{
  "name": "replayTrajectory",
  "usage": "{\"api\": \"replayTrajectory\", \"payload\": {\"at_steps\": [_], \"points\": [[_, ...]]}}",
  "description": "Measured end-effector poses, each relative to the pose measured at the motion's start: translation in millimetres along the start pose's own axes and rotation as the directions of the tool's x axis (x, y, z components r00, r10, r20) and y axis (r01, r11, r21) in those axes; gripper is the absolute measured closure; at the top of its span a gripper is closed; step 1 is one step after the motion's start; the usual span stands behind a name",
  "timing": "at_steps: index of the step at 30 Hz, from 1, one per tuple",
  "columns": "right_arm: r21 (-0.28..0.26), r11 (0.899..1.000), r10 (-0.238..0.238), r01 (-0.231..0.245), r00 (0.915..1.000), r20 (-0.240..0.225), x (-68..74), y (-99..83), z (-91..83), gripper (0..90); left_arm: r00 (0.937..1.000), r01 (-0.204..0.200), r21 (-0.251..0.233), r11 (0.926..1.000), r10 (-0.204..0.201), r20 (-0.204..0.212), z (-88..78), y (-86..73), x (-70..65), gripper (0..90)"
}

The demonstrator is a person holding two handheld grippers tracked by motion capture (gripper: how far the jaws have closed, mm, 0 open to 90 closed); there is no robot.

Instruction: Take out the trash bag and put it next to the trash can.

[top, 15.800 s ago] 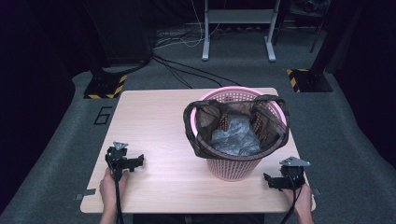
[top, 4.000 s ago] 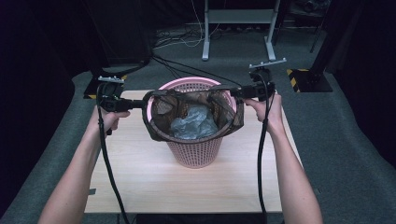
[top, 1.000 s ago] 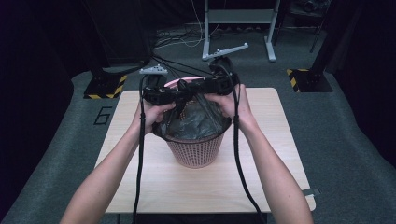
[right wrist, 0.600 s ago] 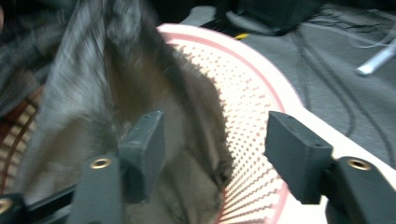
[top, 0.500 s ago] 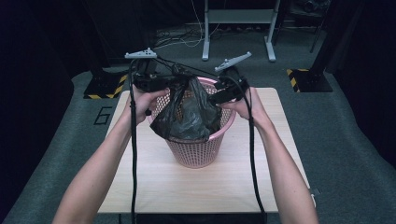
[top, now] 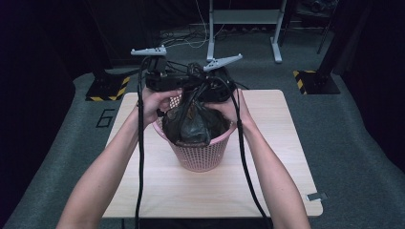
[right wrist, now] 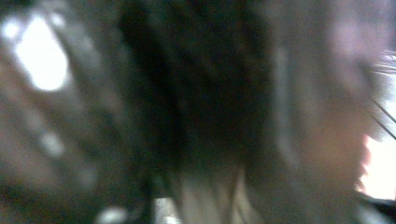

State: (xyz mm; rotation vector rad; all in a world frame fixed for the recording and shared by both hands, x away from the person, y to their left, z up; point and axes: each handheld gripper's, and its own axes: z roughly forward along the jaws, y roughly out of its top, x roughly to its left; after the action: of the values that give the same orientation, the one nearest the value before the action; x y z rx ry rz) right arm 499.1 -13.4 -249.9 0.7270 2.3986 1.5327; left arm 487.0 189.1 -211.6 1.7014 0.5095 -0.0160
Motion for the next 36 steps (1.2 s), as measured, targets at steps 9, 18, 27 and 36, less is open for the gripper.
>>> {"api": "replayTrajectory", "payload": {"at_steps": [9,18,27,36], "points": [[0.021,0.997,0.075,-0.078,0.9919,0.103,-1.1,7.6,-7.2,90.0,0.9953,0.019,0.013,0.9997,-0.018,-0.095,-11.9,-9.8,12.8,75.9],[0.03,0.987,0.147,-0.16,0.9535,0.263,-9.1,14.7,-11.1,90.0,0.9792,0.059,0.04,0.9974,-0.05,-0.197,-22.0,-16.6,16.4,35.2],[0.059,0.977,0.167,-0.207,0.9028,0.396,-9.6,23.3,-1.5,90.0,0.9719,0.053,0.094,0.9942,-0.029,-0.233,-27.0,-22.9,-1.3,18.5],[0.068,0.969,0.175,-0.236,0.8594,0.48,-2.7,37.2,11.6,90.0,0.9536,0.041,0.203,0.9783,0.022,-0.3,-0.9,-42.5,-13.8,5.3]]}}
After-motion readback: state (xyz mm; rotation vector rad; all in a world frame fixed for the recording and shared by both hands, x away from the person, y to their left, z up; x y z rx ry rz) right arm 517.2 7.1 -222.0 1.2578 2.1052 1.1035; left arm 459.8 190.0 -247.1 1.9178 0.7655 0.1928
